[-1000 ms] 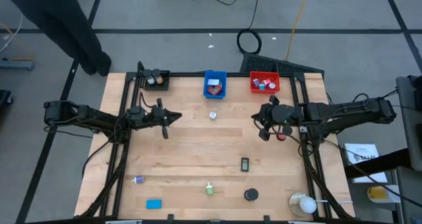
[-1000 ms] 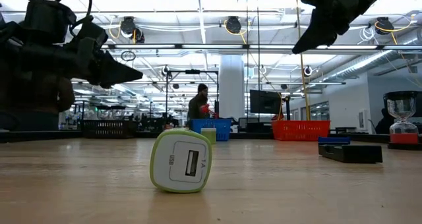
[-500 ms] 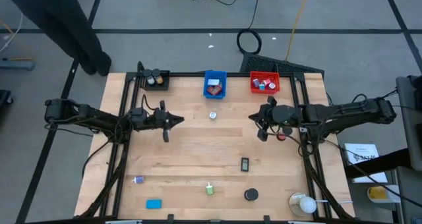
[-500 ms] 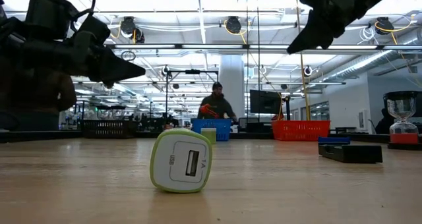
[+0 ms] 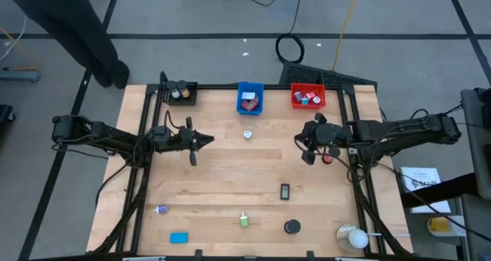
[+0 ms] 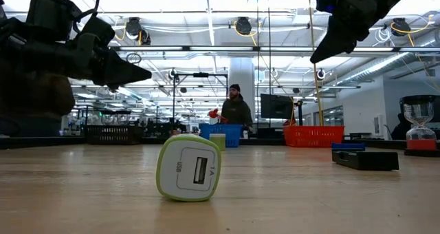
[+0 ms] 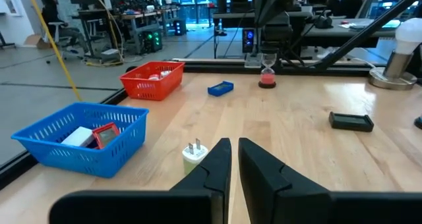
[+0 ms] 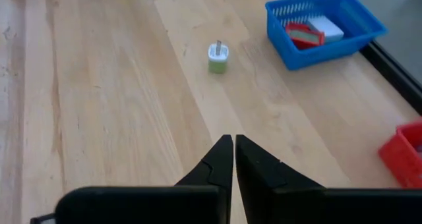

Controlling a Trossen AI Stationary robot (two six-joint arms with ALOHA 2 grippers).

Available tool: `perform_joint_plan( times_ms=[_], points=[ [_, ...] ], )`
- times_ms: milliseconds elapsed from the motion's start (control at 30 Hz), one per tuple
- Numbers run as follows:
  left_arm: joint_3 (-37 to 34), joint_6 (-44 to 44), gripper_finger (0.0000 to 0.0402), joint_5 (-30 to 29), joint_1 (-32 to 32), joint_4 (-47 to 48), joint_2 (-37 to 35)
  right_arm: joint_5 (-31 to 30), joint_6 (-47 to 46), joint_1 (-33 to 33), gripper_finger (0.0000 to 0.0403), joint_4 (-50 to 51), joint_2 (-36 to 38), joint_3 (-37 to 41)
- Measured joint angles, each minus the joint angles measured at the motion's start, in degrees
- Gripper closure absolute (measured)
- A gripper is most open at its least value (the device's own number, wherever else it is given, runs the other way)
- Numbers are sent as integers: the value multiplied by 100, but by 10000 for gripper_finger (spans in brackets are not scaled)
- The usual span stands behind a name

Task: Pick & Place Office items
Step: Put the pink hourglass into the black basket

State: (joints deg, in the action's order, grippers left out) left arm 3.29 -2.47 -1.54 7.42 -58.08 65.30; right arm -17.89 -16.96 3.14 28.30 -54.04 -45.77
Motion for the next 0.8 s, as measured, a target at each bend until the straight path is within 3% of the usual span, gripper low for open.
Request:
perform_joint_plan(
  times_ms=[800],
  points=[
    [-2, -3, 364, -7, 0, 0, 0, -332, -1585, 899, 403, 2295, 2, -910]
  ],
)
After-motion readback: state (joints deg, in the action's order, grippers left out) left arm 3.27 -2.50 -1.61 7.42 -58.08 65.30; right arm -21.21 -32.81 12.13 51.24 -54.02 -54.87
